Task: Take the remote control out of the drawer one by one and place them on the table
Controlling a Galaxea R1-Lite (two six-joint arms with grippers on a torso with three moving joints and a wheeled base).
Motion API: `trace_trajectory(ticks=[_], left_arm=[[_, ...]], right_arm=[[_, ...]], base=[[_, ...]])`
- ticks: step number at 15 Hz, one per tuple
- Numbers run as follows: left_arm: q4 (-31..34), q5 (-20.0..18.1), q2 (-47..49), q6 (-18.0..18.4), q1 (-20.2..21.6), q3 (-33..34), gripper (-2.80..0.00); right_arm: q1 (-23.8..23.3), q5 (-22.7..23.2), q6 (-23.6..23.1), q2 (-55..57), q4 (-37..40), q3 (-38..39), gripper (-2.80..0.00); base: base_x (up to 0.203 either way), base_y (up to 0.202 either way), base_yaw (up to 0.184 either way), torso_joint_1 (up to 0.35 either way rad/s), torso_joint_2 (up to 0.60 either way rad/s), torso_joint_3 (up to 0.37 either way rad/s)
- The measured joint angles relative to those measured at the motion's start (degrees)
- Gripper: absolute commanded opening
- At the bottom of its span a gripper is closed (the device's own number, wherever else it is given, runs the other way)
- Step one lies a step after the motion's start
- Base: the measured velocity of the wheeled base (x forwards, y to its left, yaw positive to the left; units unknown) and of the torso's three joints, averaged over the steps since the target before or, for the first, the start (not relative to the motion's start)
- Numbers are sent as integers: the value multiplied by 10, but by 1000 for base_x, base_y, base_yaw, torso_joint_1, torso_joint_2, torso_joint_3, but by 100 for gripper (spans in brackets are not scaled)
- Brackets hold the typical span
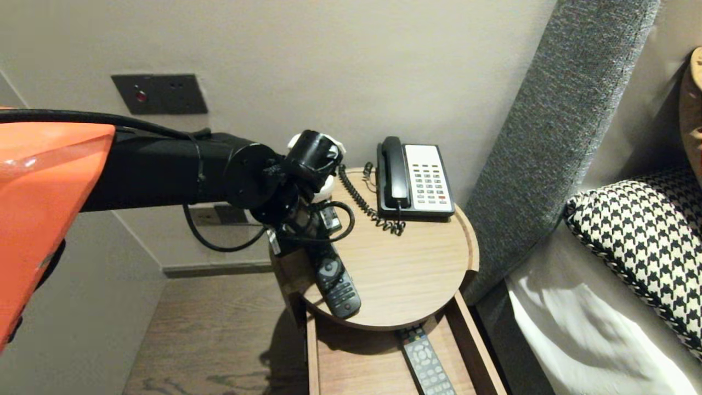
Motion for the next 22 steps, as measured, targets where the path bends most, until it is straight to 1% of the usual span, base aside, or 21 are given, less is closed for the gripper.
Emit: trace_trajectory(ticks=[1, 3, 8, 11, 14, 15, 16, 22], left_arm=[[-1, 4, 4, 0, -1, -1, -280], [-21, 30, 11, 5, -2, -1, -280], [-23, 36, 27, 5, -2, -7, -280], [-24, 55, 34, 7, -2, -10, -280], [-24, 56, 37, 7, -2, -11, -280], [-24, 56, 38, 7, -2, -11, -117], [-23, 56, 39, 8, -2, -11, 0], [-19, 54, 33, 7, -6, -11, 0]], right_arm=[[0, 0, 0, 0, 0, 0, -280], [0, 0, 0, 0, 0, 0, -280], [0, 0, 0, 0, 0, 0, -280], [0, 0, 0, 0, 0, 0, -280], [0, 0, 0, 0, 0, 0, -280], [0, 0, 0, 0, 0, 0, -280], [0, 0, 0, 0, 0, 0, -280], [0, 0, 0, 0, 0, 0, -280]], base=[[0, 0, 0, 0, 0, 0], [0, 0, 0, 0, 0, 0], [0, 0, 0, 0, 0, 0], [0, 0, 0, 0, 0, 0], [0, 0, 0, 0, 0, 0], [0, 0, 0, 0, 0, 0], [0, 0, 0, 0, 0, 0], [0, 0, 0, 0, 0, 0]])
